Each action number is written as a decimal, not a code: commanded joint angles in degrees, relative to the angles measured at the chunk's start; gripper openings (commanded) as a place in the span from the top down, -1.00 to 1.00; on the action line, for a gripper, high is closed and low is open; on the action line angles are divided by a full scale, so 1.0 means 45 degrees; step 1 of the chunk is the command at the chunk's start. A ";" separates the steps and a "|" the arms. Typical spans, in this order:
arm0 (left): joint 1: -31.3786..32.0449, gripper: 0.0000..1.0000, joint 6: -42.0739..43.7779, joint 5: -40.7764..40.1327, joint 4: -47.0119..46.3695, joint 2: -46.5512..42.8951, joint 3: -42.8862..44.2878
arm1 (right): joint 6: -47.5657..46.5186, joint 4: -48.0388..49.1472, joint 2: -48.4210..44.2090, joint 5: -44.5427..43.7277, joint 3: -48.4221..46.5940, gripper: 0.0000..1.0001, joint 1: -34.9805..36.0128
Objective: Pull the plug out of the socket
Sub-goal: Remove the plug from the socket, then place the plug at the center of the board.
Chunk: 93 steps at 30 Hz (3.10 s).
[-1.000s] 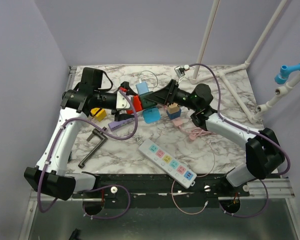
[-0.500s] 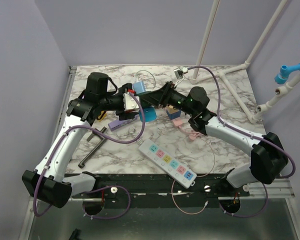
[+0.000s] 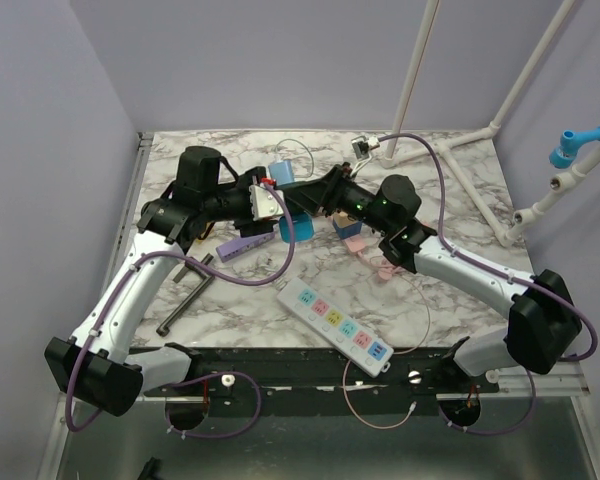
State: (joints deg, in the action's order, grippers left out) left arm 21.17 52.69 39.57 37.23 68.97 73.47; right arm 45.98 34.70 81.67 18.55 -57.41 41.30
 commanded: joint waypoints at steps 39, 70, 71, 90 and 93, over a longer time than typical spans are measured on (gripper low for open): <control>-0.0072 0.73 0.0589 -0.1963 0.1302 -0.0339 -0.1240 | -0.1447 -0.1831 -0.4756 -0.1680 0.2013 0.99 -0.0349; -0.2983 0.96 -0.3630 -0.6651 0.0148 0.7658 0.2768 | -0.1918 -0.4311 -0.5836 -0.1671 0.2722 0.99 -0.0501; -0.2966 1.00 -0.3729 -0.6763 0.0059 0.7887 0.2920 | -0.1869 -0.4259 -0.5844 -0.1620 0.2794 0.99 -0.0510; -0.2556 -0.17 -0.3629 -0.5975 -0.1530 0.8382 0.0943 | -0.1724 -0.4332 -0.5550 -0.0835 0.2001 0.99 -0.0493; -0.2556 -0.20 -0.3760 -0.5961 -0.1635 0.8384 0.0858 | -0.1864 -0.4681 -0.5589 -0.0820 0.1730 0.99 -0.0501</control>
State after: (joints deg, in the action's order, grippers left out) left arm 9.61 36.01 12.23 32.23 106.63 77.91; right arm 37.54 12.38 57.32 13.30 -45.50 39.27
